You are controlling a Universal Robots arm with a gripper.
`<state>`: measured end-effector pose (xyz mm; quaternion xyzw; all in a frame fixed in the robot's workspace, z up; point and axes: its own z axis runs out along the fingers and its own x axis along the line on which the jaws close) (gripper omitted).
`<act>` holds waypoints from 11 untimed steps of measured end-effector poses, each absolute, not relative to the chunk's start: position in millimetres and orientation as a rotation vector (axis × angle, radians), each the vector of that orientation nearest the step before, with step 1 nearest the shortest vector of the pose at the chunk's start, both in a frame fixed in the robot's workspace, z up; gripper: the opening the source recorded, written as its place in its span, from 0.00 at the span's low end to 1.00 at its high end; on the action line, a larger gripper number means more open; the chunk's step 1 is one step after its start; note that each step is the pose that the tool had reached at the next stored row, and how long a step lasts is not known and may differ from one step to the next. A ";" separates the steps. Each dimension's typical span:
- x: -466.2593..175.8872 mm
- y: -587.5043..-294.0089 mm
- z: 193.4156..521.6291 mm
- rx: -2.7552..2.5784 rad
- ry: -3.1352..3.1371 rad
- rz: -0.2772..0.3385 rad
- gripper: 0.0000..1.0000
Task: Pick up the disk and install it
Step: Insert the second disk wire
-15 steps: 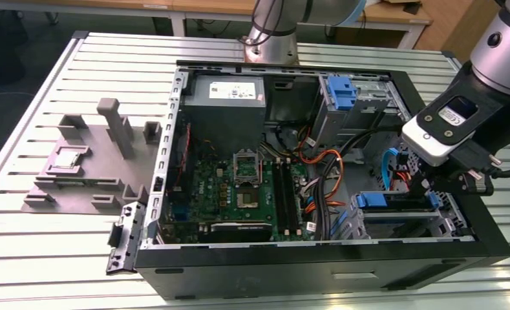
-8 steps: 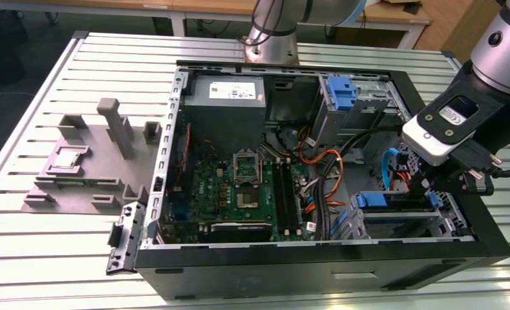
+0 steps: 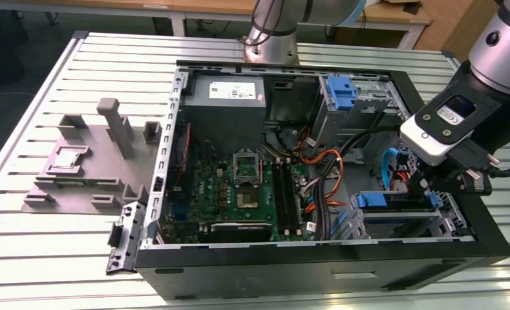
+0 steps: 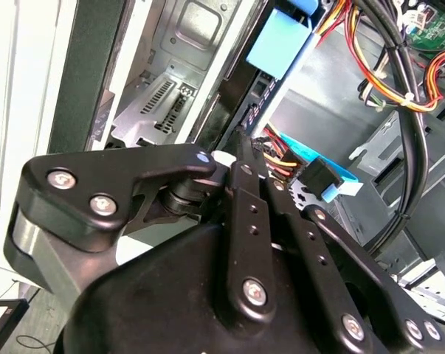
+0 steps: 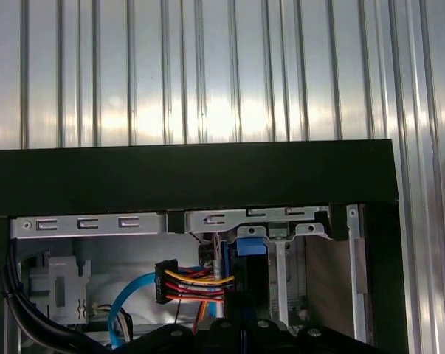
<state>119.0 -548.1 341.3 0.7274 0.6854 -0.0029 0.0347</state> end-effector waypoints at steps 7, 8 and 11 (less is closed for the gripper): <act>116.2 -548.4 341.1 2.236 2.107 -0.009 0.10; 116.0 -548.4 341.1 2.236 2.107 -0.009 0.10; 115.3 -548.3 342.7 2.236 2.107 -0.009 0.10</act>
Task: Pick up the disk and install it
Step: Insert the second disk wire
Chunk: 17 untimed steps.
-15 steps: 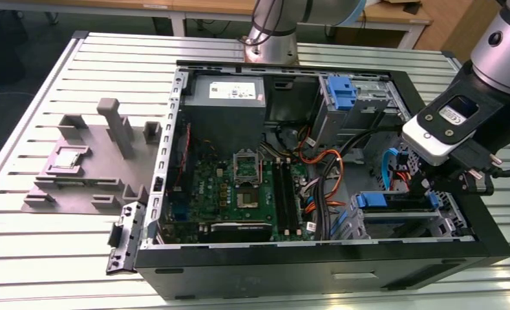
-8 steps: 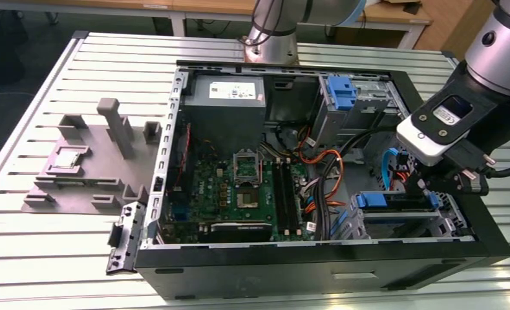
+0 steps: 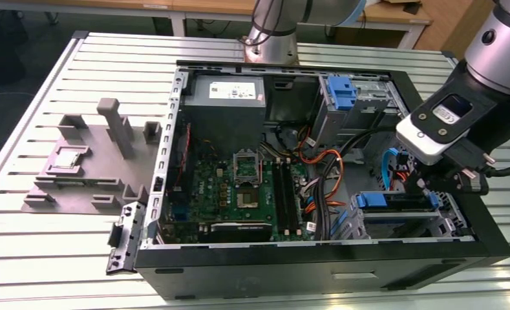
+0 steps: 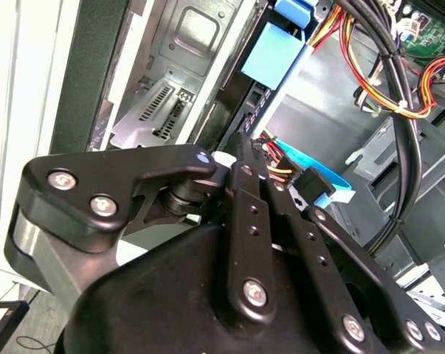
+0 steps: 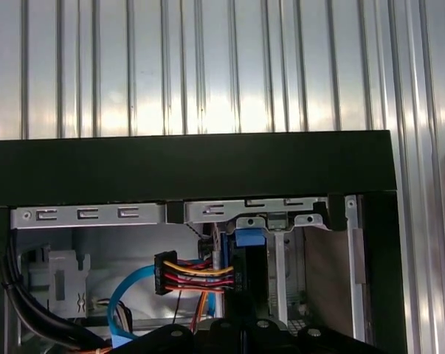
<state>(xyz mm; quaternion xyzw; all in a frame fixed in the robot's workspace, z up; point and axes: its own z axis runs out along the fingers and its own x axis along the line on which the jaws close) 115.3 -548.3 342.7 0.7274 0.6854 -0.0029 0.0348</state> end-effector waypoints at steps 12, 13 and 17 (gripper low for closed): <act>114.0 -548.1 356.8 2.236 2.107 -0.009 0.10; 113.8 -548.1 357.6 2.236 2.107 -0.009 0.10; 113.2 -548.1 364.9 2.236 2.107 -0.009 0.10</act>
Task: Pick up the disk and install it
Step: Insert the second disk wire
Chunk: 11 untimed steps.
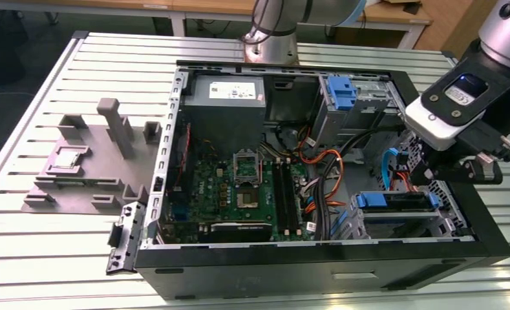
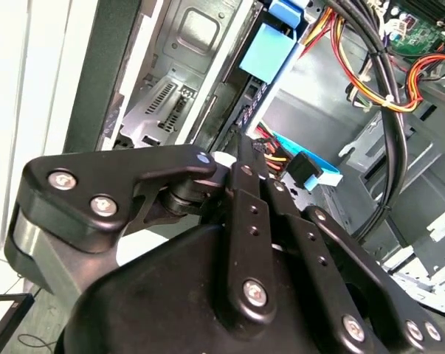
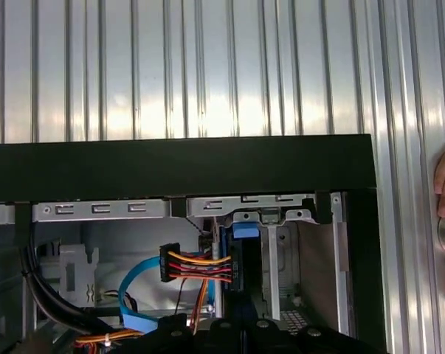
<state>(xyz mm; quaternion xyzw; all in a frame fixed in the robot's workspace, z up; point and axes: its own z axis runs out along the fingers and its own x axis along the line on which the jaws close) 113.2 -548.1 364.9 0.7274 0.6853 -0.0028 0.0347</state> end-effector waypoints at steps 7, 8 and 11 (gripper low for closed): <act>110.9 -547.5 370.1 2.237 2.108 -0.011 0.10; 109.5 -547.5 370.1 2.237 2.108 -0.012 0.10; 104.3 -547.2 370.0 2.237 2.108 -0.012 0.10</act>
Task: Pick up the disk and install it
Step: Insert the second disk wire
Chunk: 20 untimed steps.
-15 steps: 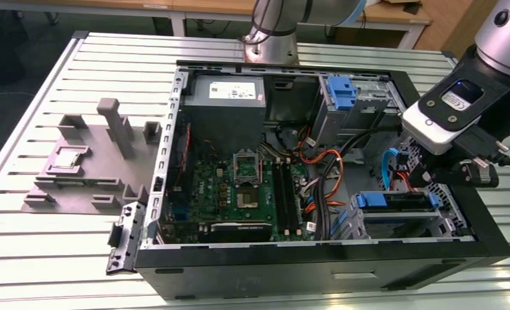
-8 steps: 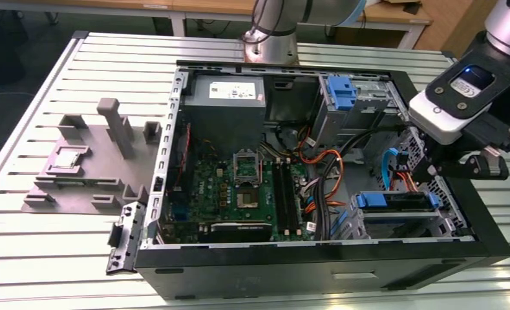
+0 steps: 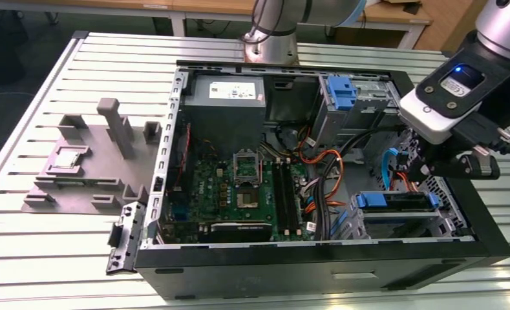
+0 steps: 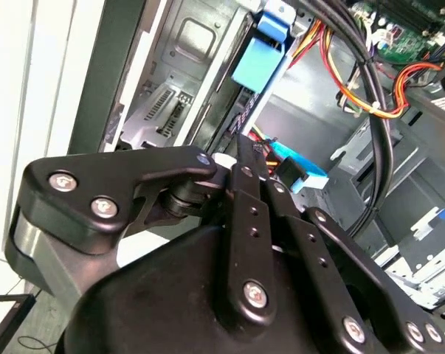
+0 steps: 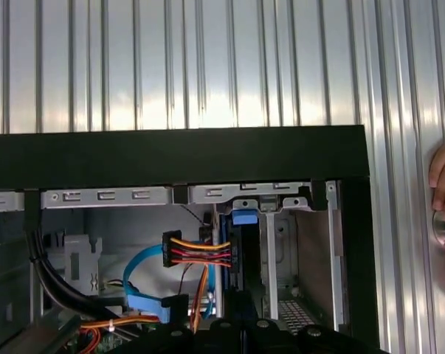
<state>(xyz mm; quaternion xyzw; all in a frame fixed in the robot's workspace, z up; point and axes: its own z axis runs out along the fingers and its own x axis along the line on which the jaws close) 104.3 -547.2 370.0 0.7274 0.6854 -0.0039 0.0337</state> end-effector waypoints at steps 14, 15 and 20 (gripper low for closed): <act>101.8 -526.2 373.4 2.238 2.109 -0.011 0.10; 101.8 -524.6 373.7 2.236 2.107 -0.014 0.10; 101.9 -515.7 374.2 2.221 2.094 -0.042 0.10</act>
